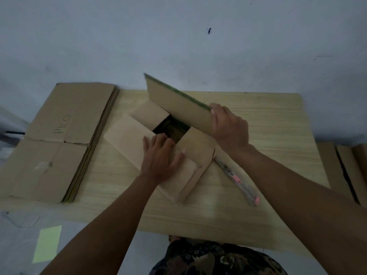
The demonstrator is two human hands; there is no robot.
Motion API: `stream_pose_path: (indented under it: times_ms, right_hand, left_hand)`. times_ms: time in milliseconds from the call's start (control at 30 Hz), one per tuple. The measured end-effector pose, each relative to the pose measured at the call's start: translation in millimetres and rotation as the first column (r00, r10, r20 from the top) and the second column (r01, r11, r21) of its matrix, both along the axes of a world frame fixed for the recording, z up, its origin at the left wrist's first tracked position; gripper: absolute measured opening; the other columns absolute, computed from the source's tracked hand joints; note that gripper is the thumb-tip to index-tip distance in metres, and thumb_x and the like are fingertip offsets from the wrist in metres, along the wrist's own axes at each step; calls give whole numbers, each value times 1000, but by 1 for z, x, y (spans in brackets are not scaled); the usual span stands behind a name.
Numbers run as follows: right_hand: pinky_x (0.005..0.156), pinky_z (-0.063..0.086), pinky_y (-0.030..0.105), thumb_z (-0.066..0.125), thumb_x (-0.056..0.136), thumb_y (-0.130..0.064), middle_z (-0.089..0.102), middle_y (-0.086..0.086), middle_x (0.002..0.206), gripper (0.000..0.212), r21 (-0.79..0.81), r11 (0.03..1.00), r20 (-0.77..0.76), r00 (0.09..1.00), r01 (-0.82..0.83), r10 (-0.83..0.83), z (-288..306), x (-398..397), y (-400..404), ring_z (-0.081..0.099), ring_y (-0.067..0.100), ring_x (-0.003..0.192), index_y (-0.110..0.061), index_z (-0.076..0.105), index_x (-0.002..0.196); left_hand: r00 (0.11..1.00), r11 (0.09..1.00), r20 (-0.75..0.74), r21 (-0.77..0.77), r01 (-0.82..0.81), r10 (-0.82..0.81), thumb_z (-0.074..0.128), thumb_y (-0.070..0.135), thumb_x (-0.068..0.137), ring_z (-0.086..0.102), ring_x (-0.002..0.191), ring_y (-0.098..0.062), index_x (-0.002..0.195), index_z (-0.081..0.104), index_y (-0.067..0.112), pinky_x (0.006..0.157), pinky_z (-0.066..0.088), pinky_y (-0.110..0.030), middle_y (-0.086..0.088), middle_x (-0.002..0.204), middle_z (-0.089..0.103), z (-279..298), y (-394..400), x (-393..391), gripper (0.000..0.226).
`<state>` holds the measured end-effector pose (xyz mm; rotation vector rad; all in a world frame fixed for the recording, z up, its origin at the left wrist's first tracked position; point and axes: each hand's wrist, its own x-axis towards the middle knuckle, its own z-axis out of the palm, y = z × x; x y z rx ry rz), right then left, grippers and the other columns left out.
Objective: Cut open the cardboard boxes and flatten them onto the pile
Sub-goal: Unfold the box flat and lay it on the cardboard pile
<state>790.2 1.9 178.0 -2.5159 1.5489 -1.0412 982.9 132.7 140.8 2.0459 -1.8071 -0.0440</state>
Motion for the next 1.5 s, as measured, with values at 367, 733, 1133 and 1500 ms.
stream_pose_path:
  times_ms: [367,733,1133,1500]
  right_hand:
    - [121,-13,57,23,98,-69,-17,14,167,95,462,839,-578,815,289,37,-13,4,8,-20,28,153,-4,-11,158]
    - [102,40,45,36,108,-40,36,20,151,57,622,741,-457,886,254,79,-36,50,34,39,37,136,-3,27,150]
    - [87,46,33,46,99,-11,67,8,118,22,471,791,-593,804,390,-43,-21,71,69,65,28,109,-11,59,116]
    - [87,44,33,42,100,-13,67,9,120,27,499,749,-592,802,436,-72,-18,87,75,64,29,109,-12,63,116]
  left_hand:
    - [998,992,-60,-126,-29,22,62,51,82,48,93,-26,77,53,17,97,37,-66,-3,91,49,-8,-1,5,36]
    - [978,972,-183,-228,61,-104,62,29,71,48,87,-29,74,49,13,92,38,-66,-6,88,49,4,9,27,21]
    - [948,926,-178,-322,197,-264,59,17,75,51,84,-27,73,53,8,71,46,-43,-2,88,47,76,30,110,11]
    - [980,979,-164,190,-78,110,72,20,93,41,144,-25,143,53,0,120,33,-39,-11,156,44,58,96,198,57]
